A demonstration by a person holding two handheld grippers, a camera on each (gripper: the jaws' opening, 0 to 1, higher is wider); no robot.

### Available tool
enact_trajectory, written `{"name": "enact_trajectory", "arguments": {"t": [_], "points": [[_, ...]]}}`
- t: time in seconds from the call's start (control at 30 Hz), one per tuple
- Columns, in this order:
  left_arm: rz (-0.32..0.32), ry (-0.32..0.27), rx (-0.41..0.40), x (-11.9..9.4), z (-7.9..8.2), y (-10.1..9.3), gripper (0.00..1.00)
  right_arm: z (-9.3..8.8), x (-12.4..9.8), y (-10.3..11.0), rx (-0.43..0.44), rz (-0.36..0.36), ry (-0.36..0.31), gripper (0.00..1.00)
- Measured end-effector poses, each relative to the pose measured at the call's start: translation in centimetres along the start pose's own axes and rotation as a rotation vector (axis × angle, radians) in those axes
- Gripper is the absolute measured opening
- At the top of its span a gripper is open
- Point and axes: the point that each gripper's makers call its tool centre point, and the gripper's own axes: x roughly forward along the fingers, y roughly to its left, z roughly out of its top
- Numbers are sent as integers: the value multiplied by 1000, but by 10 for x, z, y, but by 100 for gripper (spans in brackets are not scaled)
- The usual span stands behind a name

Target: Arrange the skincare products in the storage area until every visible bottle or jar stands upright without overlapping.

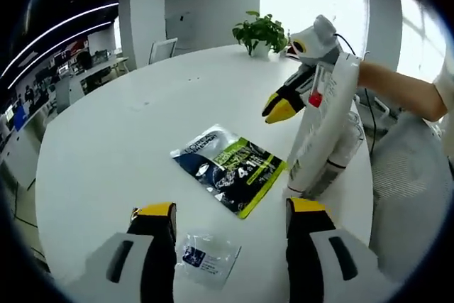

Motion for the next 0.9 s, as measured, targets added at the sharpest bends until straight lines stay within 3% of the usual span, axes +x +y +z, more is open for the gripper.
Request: {"name": "enact_trajectory", "arguments": {"t": [0.13, 0.33, 0.4, 0.67, 0.9], "points": [[3, 11, -20, 11, -4, 7, 39, -5, 4, -1, 6, -1, 15, 15], [-4, 7, -68, 22, -2, 12, 34, -9, 10, -2, 29, 10, 30, 15], [-51, 5, -106, 28, -1, 3, 34, -9, 11, -2, 41, 11, 35, 14], [-35, 13, -152, 37, -4, 2, 28, -15, 21, -4, 86, 27, 53, 15], [-37, 26, -189, 46, -10, 14, 22, -18, 29, 3, 126, 55, 47, 16]]}}
